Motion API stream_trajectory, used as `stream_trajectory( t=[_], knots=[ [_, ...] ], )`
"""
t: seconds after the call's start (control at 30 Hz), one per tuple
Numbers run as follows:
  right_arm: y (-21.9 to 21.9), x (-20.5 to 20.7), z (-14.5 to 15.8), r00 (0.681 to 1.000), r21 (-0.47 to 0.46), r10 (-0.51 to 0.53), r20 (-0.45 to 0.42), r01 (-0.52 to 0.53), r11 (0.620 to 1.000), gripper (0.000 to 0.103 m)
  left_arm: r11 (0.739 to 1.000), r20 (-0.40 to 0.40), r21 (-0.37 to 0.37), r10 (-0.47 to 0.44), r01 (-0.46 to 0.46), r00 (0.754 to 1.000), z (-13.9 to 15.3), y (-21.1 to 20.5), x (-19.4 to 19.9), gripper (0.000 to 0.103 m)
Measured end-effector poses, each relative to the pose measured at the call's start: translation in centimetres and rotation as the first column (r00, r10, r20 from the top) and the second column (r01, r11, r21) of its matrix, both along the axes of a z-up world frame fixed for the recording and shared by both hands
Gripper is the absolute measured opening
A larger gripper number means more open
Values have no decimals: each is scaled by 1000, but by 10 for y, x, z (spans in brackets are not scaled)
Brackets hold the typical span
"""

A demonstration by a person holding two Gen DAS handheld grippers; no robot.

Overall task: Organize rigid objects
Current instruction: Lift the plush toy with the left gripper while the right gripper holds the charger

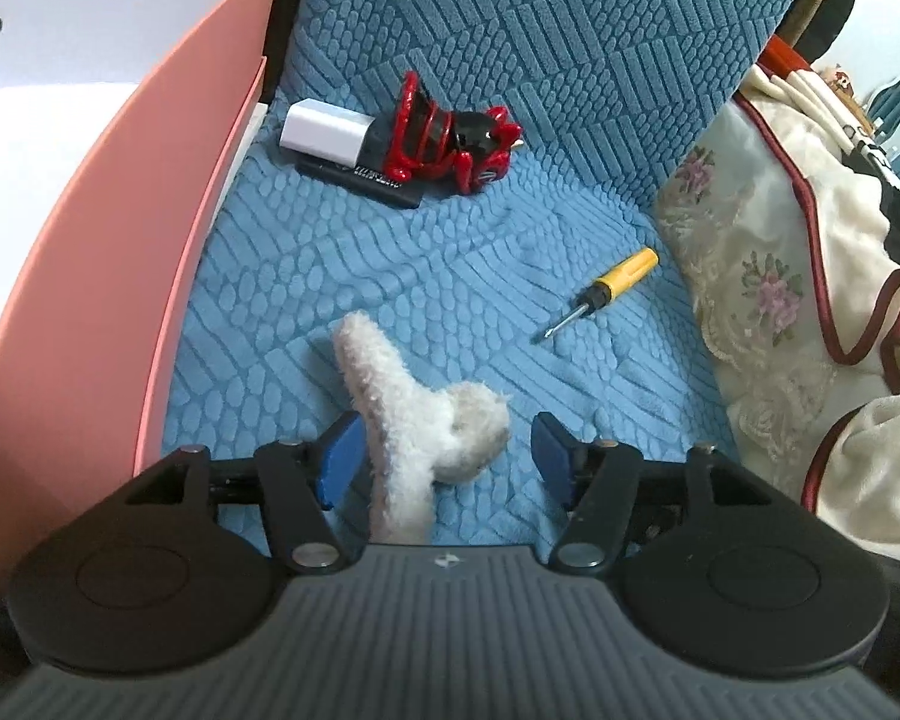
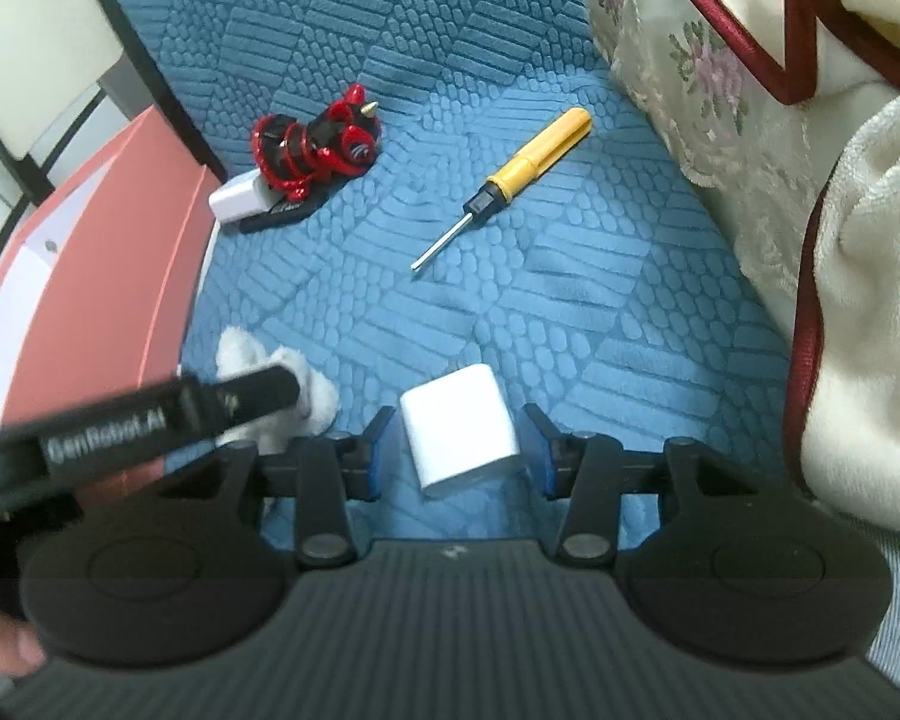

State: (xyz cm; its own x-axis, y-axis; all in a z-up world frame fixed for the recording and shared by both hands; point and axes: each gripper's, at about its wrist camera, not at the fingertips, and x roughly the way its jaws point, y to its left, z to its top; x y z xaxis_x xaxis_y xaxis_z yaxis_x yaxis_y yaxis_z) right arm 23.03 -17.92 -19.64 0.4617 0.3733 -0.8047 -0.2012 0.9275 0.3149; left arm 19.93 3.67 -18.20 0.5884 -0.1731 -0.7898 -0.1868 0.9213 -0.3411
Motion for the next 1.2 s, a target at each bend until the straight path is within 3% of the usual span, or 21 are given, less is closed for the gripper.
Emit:
stream_trajectory(
  t=[0.1, 0.4, 0.57, 0.77, 1.2],
  knots=[
    [8, -2, -1, 999, -38, 39, 18, -38, 999, 56, 1000, -7, 18, -3, 4, 1000, -3, -4, 4, 69],
    [24, 2, -15, 996, -124, 88, 18, -85, 989, 56, 997, -32, 73, -24, 26, 999, -15, -13, 16, 69],
    [29, 0, -15, 995, -166, 93, 45, -84, 983, 47, 993, -24, 110, -42, 45, 999, -19, -18, 19, 68],
    [30, 1, -11, 994, -173, 97, 48, -87, 981, 47, 989, -16, 139, -52, 54, 999, -21, -17, 20, 58],
    [8, -5, 23, 993, -97, 40, 111, -29, 995, 45, 994, 72, 98, -64, 57, 995, 28, -8, -9, 58]
  ],
)
